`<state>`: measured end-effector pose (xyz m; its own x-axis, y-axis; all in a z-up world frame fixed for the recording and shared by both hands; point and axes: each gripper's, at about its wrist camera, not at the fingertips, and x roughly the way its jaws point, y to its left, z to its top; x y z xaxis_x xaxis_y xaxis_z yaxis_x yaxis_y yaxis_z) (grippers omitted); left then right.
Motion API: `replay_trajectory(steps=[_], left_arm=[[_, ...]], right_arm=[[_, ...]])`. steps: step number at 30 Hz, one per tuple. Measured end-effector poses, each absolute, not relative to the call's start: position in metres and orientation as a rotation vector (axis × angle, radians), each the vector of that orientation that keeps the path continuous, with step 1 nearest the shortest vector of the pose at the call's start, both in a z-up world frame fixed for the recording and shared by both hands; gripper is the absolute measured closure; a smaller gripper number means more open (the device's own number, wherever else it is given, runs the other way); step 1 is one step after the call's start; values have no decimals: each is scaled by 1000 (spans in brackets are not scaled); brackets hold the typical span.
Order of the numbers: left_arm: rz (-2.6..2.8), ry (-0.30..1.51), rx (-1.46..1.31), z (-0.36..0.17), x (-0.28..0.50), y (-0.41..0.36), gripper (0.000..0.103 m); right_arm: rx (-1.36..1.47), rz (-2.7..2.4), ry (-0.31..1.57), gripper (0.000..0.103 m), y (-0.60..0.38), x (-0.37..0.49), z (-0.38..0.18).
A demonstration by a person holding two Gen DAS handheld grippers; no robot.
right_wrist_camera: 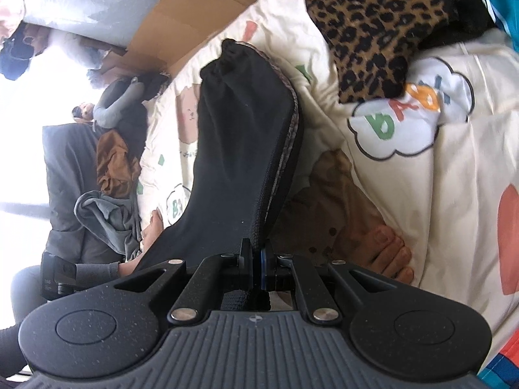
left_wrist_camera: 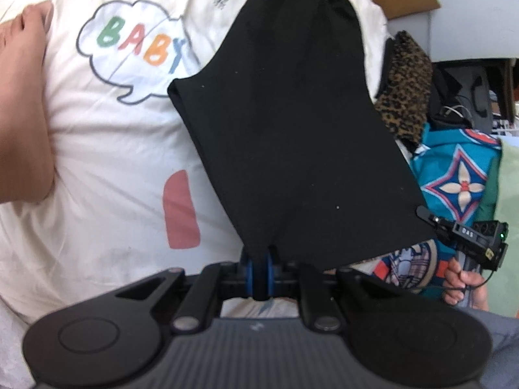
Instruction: Fold clothes
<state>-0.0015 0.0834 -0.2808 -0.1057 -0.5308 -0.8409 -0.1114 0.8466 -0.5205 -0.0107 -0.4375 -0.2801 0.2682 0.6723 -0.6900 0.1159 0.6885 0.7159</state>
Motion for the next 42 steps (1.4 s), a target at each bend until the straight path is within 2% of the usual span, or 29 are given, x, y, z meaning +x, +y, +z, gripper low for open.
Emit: replay_trajectory(steps=[9, 28, 42], left_arm=[[-346, 1659, -526, -295, 19, 87, 94], [-344, 1539, -413, -283, 112, 79, 94], [-265, 1455, -424, -318, 177, 81, 94]], right_arm=[[809, 425, 1245, 101, -435, 6, -306], [787, 431, 1119, 100, -413, 81, -299], [763, 423, 1046, 100, -397, 124, -327]])
